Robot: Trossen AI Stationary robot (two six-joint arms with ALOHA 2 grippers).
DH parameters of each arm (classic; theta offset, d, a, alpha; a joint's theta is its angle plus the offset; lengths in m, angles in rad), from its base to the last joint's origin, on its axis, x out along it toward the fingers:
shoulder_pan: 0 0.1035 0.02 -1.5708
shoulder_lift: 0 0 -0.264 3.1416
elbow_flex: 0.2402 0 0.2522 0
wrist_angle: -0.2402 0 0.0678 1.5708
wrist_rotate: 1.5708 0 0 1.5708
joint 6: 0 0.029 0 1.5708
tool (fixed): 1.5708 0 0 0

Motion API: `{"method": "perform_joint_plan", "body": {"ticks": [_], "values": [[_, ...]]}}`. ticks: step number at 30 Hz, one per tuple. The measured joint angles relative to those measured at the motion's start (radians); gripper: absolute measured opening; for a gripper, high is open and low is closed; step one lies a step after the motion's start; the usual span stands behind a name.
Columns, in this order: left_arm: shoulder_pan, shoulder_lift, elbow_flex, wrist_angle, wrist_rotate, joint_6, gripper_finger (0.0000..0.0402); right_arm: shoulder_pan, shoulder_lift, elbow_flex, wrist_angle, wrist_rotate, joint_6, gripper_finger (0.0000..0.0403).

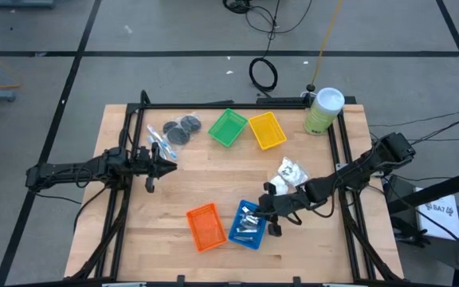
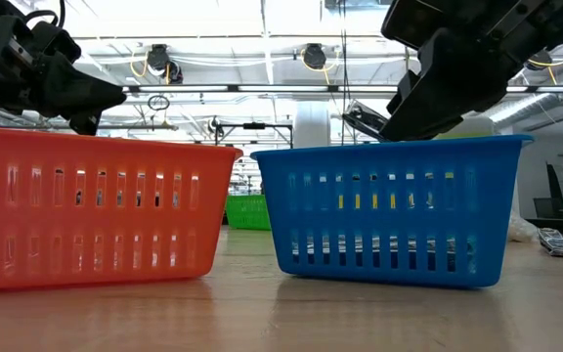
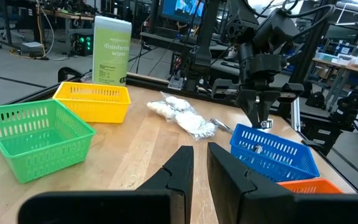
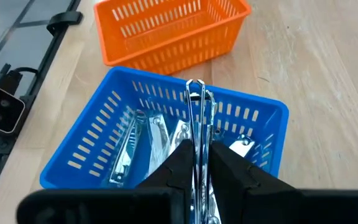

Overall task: Pick & Place Travel size toiletries
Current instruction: Put the silver nail cutter into the blue bin

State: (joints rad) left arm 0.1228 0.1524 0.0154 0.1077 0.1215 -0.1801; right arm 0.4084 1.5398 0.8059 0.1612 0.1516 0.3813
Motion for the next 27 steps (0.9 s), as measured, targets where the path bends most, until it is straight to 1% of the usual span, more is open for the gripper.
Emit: {"method": "perform_joint_plan", "body": {"ticks": [7,11,14,16,23,27], "values": [[0.000,0.000,0.000,0.000,0.000,0.000,0.0044,0.000,0.000,0.000,0.000,-0.004,0.000,0.0034],[0.000,0.000,0.000,0.000,0.000,0.000,0.0044,0.000,0.000,0.000,0.000,-0.049,0.000,0.0034],[0.000,0.000,0.000,0.000,0.000,0.000,0.0044,0.006,0.000,0.000,0.000,-0.052,-0.001,0.0039],[0.000,0.000,0.000,0.000,0.000,0.000,0.0044,0.011,0.000,0.000,0.000,-0.051,-0.002,0.0050],[0.000,0.000,0.000,0.000,0.000,0.000,0.0044,0.013,0.000,0.000,0.034,-0.050,-0.004,0.0117],[0.000,0.000,0.000,0.000,0.000,0.000,0.0044,0.013,0.000,0.000,0.055,-0.050,-0.025,0.0146]]}}
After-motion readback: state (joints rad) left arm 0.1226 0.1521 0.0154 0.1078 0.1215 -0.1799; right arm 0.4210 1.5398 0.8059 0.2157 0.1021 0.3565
